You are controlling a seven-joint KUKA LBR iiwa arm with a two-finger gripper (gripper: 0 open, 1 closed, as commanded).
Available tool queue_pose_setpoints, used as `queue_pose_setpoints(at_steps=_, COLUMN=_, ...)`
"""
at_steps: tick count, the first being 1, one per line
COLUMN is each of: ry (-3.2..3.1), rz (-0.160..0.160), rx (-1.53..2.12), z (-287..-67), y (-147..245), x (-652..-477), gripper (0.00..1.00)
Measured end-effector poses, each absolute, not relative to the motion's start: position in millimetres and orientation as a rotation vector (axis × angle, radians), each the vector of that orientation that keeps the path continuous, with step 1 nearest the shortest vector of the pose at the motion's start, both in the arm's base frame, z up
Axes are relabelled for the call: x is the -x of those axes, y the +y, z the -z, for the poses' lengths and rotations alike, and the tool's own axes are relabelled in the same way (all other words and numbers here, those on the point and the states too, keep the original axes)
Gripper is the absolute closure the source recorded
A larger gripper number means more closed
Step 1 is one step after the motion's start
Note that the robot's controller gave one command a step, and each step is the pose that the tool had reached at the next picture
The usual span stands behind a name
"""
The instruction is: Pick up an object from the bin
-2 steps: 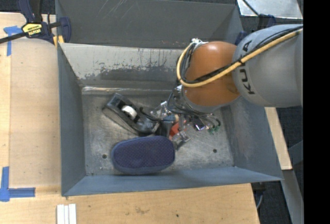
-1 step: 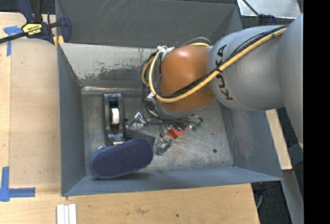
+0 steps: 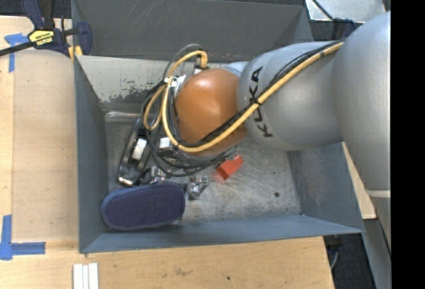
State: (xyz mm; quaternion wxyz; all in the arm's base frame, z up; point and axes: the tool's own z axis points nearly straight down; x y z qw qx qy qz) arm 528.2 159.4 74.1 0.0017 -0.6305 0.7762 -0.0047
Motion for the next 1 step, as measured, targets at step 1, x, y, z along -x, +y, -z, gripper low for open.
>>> queue_pose_setpoints(at_steps=1, ry=1.836, rz=0.012, rx=2.543, z=-73.7, y=219.1, x=-524.9, gripper=0.00)
